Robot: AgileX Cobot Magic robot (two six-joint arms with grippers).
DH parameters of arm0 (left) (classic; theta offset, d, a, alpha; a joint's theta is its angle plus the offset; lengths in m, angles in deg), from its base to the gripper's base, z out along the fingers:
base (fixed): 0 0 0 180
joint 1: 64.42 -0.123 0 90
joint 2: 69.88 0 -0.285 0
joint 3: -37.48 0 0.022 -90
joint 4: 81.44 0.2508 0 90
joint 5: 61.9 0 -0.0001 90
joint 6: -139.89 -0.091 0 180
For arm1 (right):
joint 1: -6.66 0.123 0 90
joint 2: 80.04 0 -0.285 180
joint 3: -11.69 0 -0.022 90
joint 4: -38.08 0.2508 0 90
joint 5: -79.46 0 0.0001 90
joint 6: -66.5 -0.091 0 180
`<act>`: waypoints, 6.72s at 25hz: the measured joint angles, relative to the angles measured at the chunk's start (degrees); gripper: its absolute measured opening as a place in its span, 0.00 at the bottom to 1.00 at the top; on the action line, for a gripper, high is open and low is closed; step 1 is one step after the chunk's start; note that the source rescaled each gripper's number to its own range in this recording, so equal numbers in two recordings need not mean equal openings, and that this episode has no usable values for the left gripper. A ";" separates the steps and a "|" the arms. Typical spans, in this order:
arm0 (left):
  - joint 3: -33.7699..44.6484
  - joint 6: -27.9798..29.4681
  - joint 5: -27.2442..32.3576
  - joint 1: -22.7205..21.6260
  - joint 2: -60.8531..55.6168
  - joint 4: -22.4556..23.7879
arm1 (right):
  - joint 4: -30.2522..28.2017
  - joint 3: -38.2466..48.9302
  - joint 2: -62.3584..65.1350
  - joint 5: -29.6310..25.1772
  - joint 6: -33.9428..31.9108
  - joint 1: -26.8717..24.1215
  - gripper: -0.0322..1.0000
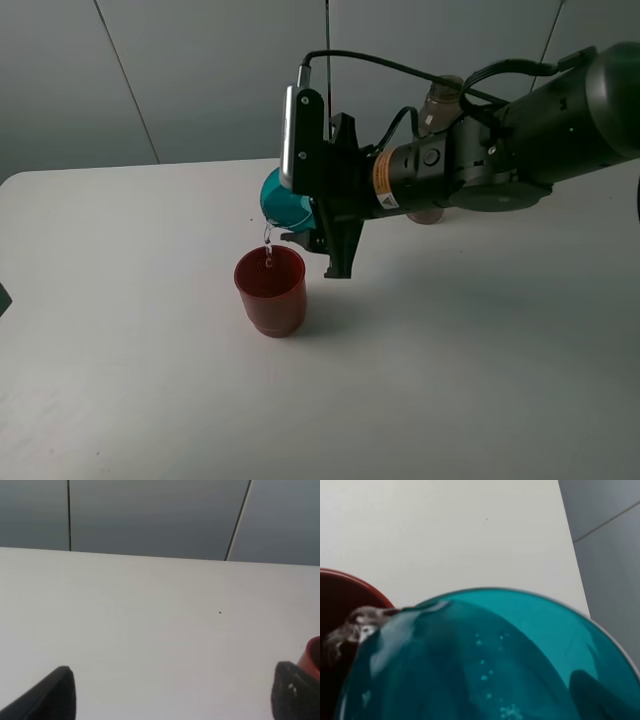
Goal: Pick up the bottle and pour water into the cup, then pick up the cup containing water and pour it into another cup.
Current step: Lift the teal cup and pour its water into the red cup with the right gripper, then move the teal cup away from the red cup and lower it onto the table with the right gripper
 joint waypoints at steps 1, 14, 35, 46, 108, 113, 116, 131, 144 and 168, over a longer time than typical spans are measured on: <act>0.00 0.00 0.00 0.00 0.00 0.00 | 0.00 0.00 0.00 0.00 0.08 0.00 0.11; 0.00 0.00 0.00 0.00 0.00 0.00 | -3.03 -3.49 0.47 -5.01 2.06 0.38 0.11; 0.00 0.26 0.00 0.00 0.00 0.00 | -7.47 -3.91 0.47 -7.08 5.58 2.23 0.11; 0.00 0.15 0.00 0.00 0.00 0.00 | -7.47 -3.91 0.47 -8.16 10.88 2.37 0.11; 0.00 0.05 0.00 0.00 0.00 0.00 | -1.59 -6.75 -1.71 -12.52 38.90 5.69 0.11; 0.00 0.05 0.00 0.00 0.00 0.00 | 0.18 -6.88 -1.71 -12.37 44.51 5.69 0.11; 0.00 0.05 0.00 0.00 0.00 0.00 | 0.27 -7.84 -1.71 -12.22 45.90 5.69 0.11; 0.00 0.05 0.00 0.00 0.00 0.00 | 3.44 -8.29 -1.71 -10.78 59.38 5.69 0.11; 0.00 0.05 0.00 0.00 0.00 0.00 | 2.81 -8.38 -1.71 -9.29 64.81 5.69 0.11; 0.00 0.05 0.00 0.00 0.00 0.00 | 10.76 -8.38 -1.71 1.63 42.62 3.53 0.11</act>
